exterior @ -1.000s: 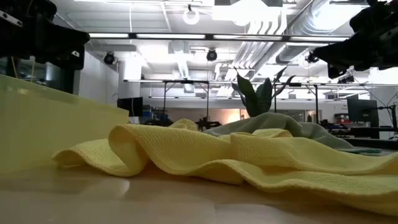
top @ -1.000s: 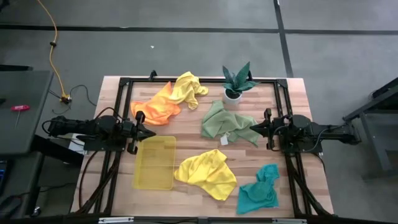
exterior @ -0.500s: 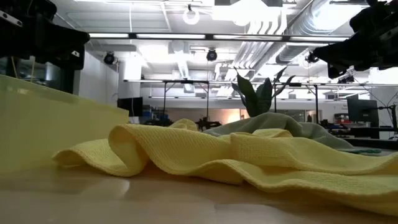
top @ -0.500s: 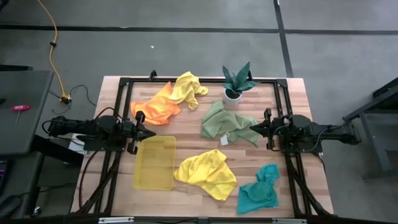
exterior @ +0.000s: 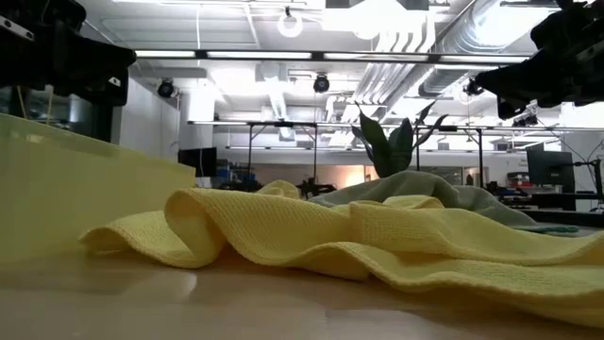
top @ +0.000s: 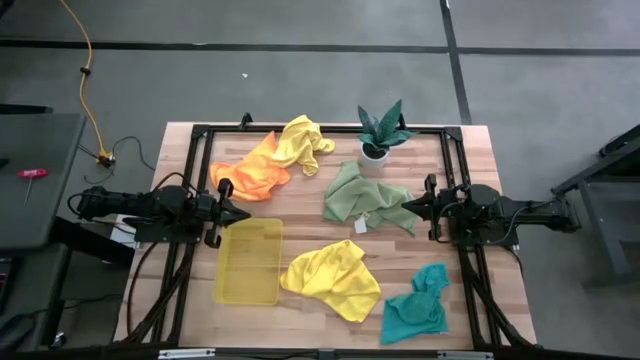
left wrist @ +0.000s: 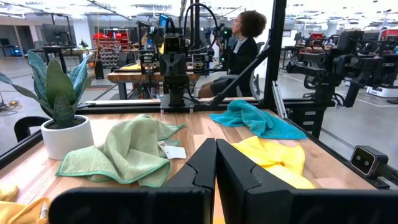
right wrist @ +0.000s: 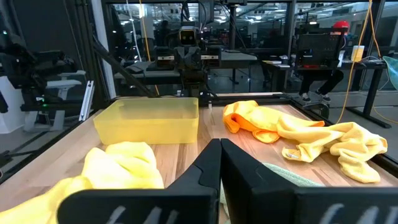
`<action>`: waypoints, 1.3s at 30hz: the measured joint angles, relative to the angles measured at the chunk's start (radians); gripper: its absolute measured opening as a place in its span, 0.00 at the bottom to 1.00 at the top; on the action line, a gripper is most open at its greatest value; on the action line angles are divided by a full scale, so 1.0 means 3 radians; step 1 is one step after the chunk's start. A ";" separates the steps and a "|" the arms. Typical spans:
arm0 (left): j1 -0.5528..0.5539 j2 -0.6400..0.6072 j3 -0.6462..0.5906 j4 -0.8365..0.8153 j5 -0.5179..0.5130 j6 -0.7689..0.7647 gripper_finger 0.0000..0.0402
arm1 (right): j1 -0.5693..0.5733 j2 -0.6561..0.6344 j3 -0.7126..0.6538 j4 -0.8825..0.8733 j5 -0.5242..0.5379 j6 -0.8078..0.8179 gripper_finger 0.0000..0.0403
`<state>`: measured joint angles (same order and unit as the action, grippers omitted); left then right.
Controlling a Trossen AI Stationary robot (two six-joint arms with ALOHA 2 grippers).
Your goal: Fold microfiber towels
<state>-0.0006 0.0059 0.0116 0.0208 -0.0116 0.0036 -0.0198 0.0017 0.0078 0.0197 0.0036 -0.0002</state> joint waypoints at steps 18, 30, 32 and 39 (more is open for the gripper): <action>-0.0001 0.0001 0.0001 -0.0001 0.0000 -0.0001 0.00 | 0.0000 0.0000 0.0001 0.0000 0.0000 0.0000 0.00; 0.0000 0.0001 0.0001 -0.0001 0.0000 0.0000 0.00 | 0.0000 0.0000 0.0000 0.0662 0.0074 0.0666 0.00; 0.0000 0.0001 0.0001 -0.0001 0.0000 0.0000 0.00 | 0.0002 0.0012 0.0000 0.1165 0.0171 0.1084 0.00; -0.0001 0.0001 0.0000 0.0000 0.0000 -0.0001 0.00 | 0.0002 0.0021 0.0121 0.2307 0.0544 0.1605 0.00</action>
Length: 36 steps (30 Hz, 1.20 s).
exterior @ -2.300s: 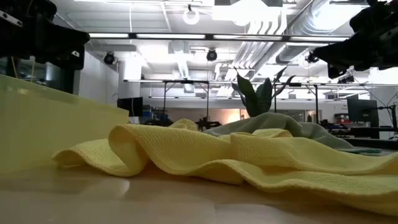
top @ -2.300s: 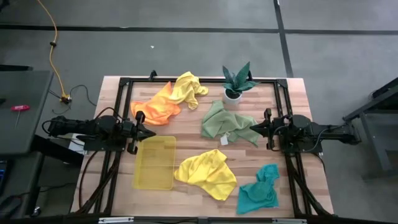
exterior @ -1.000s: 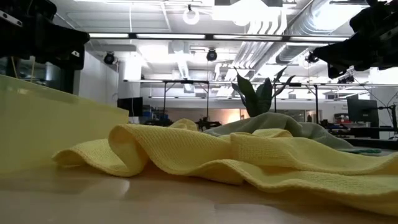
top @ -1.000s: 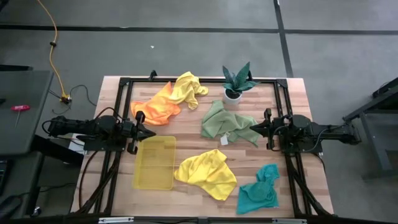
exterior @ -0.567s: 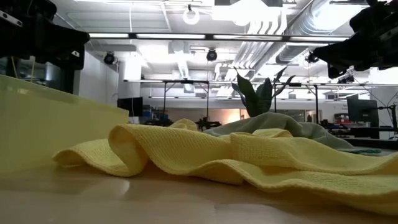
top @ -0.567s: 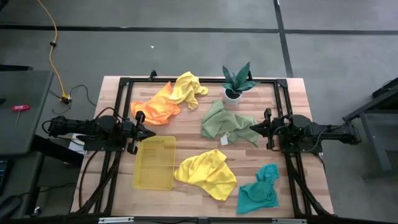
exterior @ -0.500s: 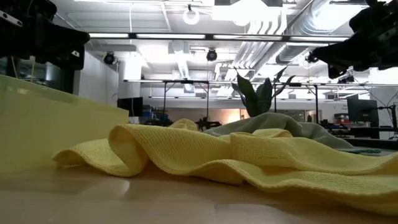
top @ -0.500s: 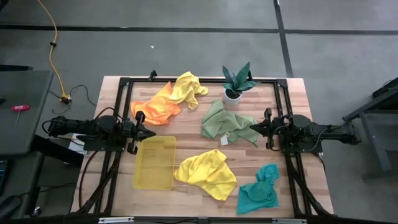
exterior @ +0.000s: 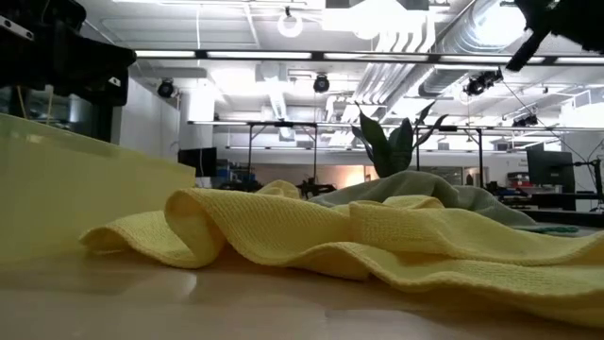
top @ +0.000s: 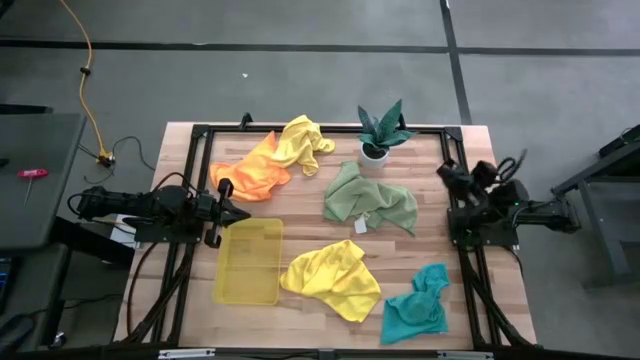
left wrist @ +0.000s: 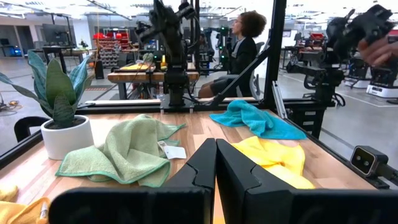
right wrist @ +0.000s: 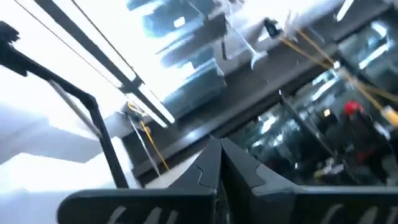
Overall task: Fold microfiber towels
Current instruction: Fold the green microfiber cloth
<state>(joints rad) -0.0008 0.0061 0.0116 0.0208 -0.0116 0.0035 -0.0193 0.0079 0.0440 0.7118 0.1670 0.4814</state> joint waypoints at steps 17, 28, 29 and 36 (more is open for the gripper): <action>0.0001 -0.0001 0.0001 0.0025 0.0000 -0.0065 0.00 | 0.0001 0.1303 0.1433 -0.1325 0.0094 -0.0747 0.00; 0.0002 0.0080 0.0115 0.1841 -0.0437 -0.1314 0.00 | 0.0001 0.1955 0.1803 -0.1363 0.0103 -0.0470 0.00; 0.0001 0.0134 0.0203 0.1809 -0.0449 -0.1298 0.00 | 0.0001 0.2007 0.1846 -0.1366 0.0103 -0.0473 0.00; 0.0001 0.0976 0.1163 0.0834 -0.0437 -0.0902 0.00 | -0.0001 0.2344 0.2237 -0.1365 0.0118 -0.0500 0.00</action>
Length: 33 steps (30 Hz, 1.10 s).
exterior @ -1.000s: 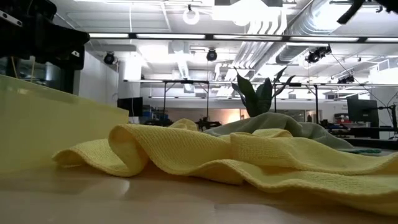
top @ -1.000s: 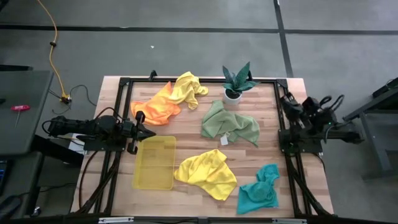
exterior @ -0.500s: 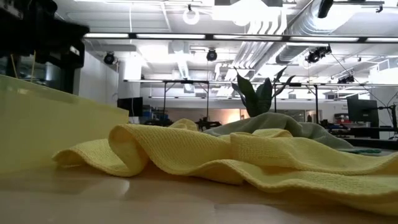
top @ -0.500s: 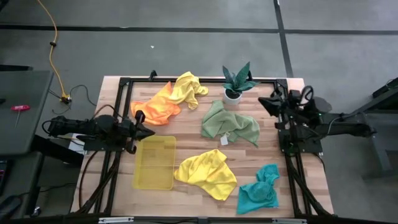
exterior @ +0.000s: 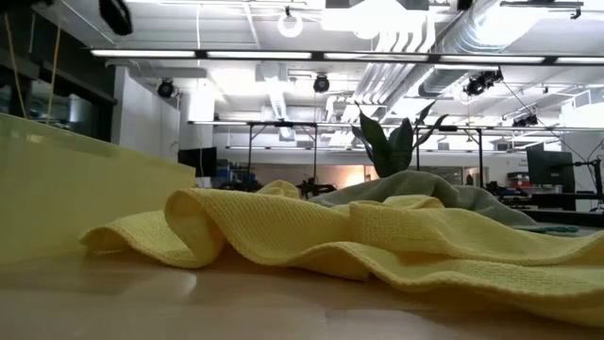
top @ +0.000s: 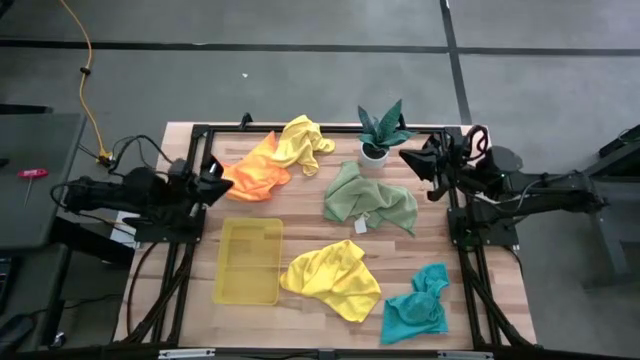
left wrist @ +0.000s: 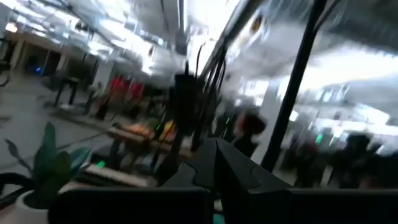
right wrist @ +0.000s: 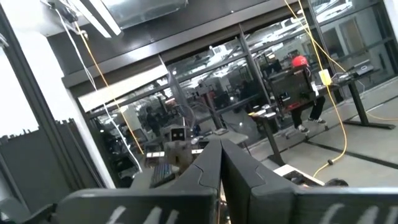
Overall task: Fold microfiber towels
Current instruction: Fold the green microfiber cloth
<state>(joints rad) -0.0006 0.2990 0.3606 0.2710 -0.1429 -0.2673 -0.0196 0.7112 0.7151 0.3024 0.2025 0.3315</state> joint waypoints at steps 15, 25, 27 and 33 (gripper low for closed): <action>-0.0001 0.0626 0.0548 -0.0194 0.0010 -0.0073 0.00 | 0.0039 0.0708 0.1464 -0.3313 -0.0040 0.0199 0.15; -0.0001 0.0625 0.0548 -0.0193 0.0009 -0.0095 0.00 | 0.0476 0.0991 0.0811 -0.5033 -0.0333 0.1841 0.39; 0.0000 0.0637 0.0548 -0.0189 0.0009 -0.0096 0.00 | 0.0585 0.0992 0.0530 -0.4939 -0.0356 0.2168 0.40; -0.0001 0.0640 0.0548 -0.0192 0.0009 -0.0095 0.00 | 0.0759 0.1005 -0.0139 -0.4340 -0.0377 0.2882 0.40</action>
<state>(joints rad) -0.0009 0.4911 0.5251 0.2134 -0.1403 -0.2958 0.2079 1.0127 0.6734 -0.9997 0.0895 1.1962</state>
